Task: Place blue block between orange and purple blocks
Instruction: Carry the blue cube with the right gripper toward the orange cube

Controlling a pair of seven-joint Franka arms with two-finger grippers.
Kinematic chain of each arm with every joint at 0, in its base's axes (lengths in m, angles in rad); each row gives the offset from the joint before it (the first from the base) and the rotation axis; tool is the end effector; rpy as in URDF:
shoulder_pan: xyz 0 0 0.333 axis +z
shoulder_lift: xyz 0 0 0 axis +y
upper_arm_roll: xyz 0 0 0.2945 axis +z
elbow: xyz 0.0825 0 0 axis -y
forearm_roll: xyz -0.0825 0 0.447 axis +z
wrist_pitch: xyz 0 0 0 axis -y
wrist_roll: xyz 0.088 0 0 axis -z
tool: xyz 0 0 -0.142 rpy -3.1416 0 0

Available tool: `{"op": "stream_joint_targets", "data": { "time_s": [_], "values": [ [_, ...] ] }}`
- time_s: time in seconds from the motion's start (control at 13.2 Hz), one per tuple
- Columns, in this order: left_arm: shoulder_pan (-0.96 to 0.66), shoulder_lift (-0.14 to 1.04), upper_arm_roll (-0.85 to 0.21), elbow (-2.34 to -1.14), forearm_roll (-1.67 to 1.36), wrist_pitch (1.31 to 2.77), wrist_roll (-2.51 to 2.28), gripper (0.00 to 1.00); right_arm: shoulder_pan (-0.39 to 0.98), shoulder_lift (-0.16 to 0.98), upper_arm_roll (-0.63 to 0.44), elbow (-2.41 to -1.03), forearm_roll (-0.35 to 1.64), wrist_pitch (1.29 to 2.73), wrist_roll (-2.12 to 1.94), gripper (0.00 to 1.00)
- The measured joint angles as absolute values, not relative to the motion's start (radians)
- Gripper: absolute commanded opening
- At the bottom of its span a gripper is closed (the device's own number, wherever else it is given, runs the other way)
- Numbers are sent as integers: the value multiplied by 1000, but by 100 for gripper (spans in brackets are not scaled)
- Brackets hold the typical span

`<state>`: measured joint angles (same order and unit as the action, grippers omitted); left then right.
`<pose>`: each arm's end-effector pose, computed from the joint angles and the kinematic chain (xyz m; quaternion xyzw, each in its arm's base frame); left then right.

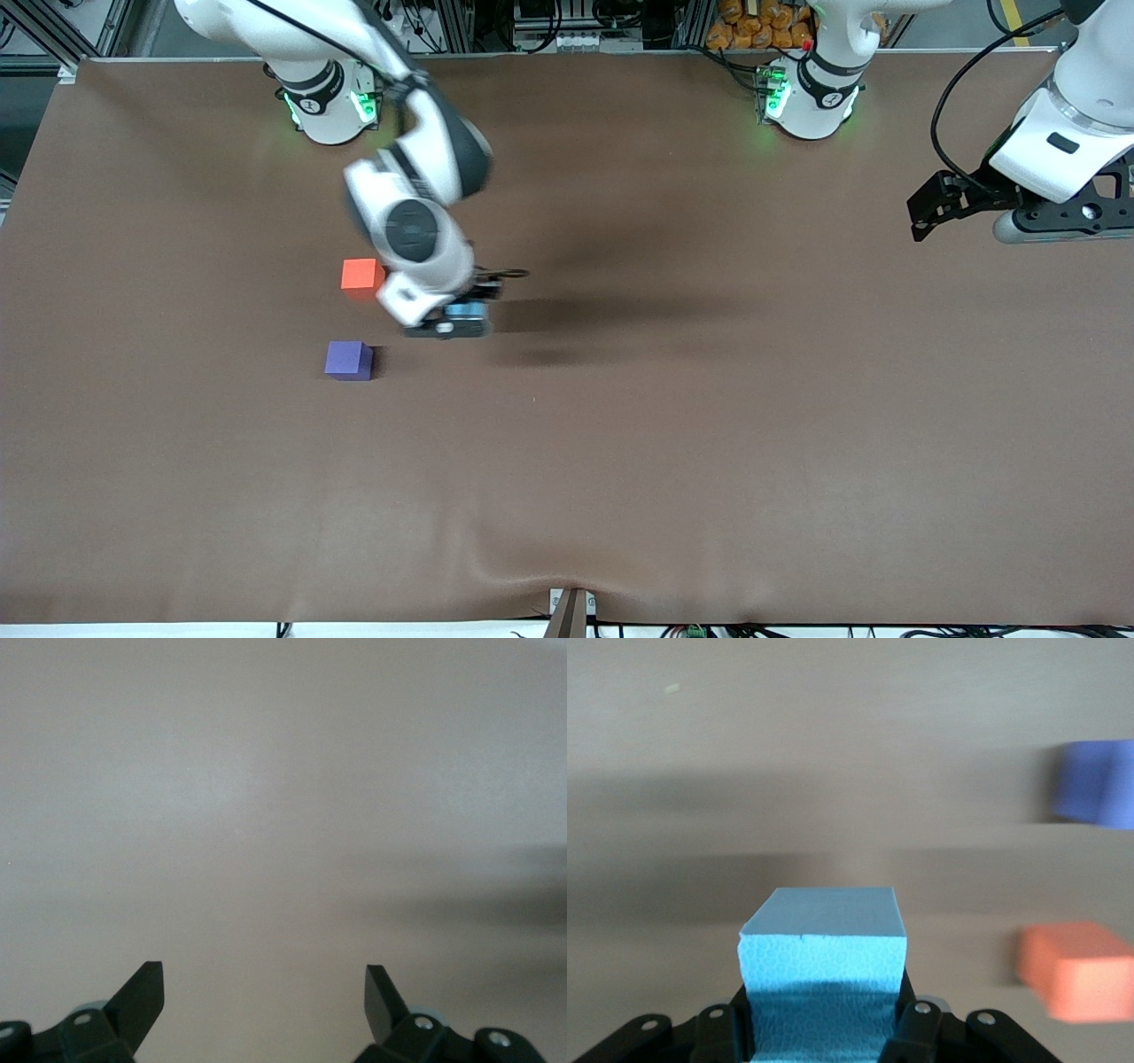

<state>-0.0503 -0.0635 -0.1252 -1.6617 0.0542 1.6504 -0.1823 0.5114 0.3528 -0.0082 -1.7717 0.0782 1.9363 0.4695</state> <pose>0.5998 -0.1007 0.5651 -0.9992 -0.0020 -0.0309 0.0259 0.5768 0.3267 0.2603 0.9950 -0.0005 -0.0987 0.0142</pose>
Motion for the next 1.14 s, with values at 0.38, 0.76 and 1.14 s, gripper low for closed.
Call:
{"op": "stream_joint_targets", "data": {
  "time_s": [0.38, 0.76, 1.14],
  "values": [
    [-48, -64, -121, -1662, 54, 1649, -182, 100, 242, 212, -13, -1973, 76, 1976, 165, 0],
    [-35, -64, -119, -1662, 54, 1649, -182, 100, 222, 197, 1, -2186, 76, 2205, 127, 0],
    [-22, -63, -119, -1662, 54, 1649, -182, 100, 222, 196, 2, -2245, 76, 2290, 127, 0]
  ]
}}
